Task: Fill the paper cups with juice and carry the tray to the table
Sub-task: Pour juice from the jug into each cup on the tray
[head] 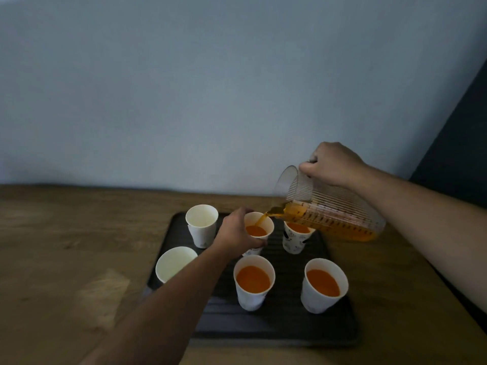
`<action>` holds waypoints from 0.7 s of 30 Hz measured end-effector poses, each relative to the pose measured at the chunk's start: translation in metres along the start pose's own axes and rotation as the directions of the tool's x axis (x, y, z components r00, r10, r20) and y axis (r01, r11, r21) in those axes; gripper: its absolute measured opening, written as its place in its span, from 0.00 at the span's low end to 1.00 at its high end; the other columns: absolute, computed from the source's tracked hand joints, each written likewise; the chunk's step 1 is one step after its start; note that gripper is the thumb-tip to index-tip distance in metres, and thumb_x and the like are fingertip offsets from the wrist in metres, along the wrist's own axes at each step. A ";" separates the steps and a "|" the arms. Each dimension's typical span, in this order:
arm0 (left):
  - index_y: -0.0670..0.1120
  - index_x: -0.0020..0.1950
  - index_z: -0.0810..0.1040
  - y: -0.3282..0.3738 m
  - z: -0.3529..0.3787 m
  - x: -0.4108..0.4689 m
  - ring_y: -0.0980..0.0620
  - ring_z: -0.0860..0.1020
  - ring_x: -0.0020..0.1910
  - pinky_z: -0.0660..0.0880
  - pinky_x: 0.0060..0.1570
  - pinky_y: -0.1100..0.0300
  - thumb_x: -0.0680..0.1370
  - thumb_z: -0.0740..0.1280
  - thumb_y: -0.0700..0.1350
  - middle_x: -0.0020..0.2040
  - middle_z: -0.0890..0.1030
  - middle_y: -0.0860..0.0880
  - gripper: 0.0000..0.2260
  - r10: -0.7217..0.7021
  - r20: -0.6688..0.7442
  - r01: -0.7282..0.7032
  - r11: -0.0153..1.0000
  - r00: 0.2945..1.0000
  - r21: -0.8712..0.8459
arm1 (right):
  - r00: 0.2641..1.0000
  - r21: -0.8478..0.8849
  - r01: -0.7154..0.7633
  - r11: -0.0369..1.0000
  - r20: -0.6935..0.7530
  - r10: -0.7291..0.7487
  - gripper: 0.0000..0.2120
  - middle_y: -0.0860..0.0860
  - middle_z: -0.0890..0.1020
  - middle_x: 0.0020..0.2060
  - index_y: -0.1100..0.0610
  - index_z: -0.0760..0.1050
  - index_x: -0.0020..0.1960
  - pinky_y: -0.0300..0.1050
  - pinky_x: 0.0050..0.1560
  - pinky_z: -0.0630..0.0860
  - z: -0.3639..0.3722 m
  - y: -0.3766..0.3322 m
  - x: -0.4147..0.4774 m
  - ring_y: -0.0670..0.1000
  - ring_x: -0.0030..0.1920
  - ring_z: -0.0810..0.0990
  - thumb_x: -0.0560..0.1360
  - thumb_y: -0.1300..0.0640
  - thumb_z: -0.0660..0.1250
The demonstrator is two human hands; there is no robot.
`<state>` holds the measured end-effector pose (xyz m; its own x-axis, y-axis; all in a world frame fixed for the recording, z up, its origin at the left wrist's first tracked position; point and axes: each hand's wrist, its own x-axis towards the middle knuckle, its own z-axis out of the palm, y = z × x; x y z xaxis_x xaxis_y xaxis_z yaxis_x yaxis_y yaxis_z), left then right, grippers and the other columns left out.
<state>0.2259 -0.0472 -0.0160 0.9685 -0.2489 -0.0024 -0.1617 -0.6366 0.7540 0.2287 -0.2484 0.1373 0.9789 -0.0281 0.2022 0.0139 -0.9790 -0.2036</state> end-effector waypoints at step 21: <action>0.50 0.69 0.68 0.002 0.001 -0.001 0.50 0.73 0.65 0.72 0.59 0.55 0.66 0.79 0.47 0.66 0.75 0.50 0.35 0.006 -0.017 -0.006 1.000 1.000 -0.016 | 1.000 -0.003 -0.015 1.000 0.024 0.015 0.20 0.50 0.66 0.22 0.55 0.67 0.26 0.43 0.30 0.59 0.001 -0.003 -0.001 0.50 0.24 0.64 0.73 0.49 0.65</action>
<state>0.2244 -0.0488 -0.0154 0.9707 -0.2400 0.0135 -0.1648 -0.6236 0.7642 0.2282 -0.2458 0.1370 0.9837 -0.0375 0.1759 -0.0009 -0.9791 -0.2036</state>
